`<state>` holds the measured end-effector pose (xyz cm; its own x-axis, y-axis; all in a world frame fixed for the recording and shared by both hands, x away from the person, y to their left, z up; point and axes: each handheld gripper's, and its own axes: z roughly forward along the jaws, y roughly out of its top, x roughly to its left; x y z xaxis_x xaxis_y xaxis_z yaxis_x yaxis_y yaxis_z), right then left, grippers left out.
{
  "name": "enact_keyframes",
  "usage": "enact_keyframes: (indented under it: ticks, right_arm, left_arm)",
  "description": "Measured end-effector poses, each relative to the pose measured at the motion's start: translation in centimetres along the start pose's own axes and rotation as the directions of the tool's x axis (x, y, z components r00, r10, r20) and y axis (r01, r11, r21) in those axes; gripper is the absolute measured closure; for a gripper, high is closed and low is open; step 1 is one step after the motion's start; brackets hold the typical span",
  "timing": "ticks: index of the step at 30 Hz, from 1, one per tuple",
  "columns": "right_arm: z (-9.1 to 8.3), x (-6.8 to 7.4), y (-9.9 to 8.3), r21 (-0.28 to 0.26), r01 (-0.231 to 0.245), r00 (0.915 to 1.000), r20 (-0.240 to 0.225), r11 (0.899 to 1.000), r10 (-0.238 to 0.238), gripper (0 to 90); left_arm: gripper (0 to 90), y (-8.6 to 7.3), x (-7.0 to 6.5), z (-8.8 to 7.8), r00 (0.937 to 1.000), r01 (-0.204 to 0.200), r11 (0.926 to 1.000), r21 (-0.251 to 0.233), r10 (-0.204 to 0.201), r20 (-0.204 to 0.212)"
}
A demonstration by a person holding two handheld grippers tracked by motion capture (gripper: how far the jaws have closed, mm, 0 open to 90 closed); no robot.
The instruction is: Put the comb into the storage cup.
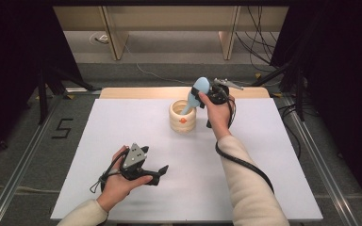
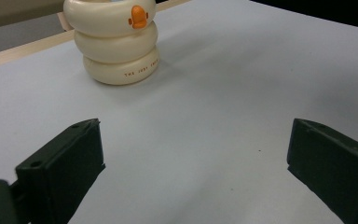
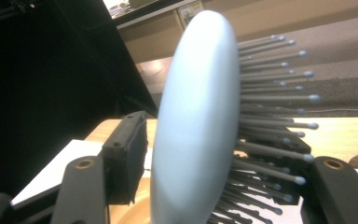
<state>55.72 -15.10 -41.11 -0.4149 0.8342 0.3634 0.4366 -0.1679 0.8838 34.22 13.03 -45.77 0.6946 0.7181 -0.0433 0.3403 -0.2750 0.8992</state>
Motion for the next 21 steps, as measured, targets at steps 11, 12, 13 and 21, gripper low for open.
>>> enact_keyframes:
  ticks: [11, 12, 13, 21]
  right_arm:
    - [0.11, 0.28, -0.11, -0.001, 0.041, 0.9992, -0.002, 0.999, -0.041, 27.7]
    - [0.09, 0.32, -0.09, 0.0, 0.048, 0.9989, -0.001, 0.999, -0.048, 25.6]
    - [0.08, 0.35, -0.08, 0.002, 0.061, 0.9982, 0.001, 0.998, -0.061, 23.8]
    - [-0.15, 0.45, -0.15, 0.003, 0.101, 0.9949, 0.004, 0.995, -0.101, 16.1]
  left_arm:
    - [3.0, -0.01, 0.01, -0.01, 1.0, 0.001, 1.0, 0.0, -0.001, -0.001]
    - [3.0, 0.0, 0.03, -0.03, 1.0, 0.0, 1.0, 0.0, 0.0, -0.002]
    - [3.0, 0.01, 0.03, -0.03, 1.0, 0.0, 1.0, -0.001, 0.0, -0.002]
    - [3.0, 0.0, 0.01, -0.01, 1.0, 0.0, 1.0, 0.001, 0.0, -0.001]
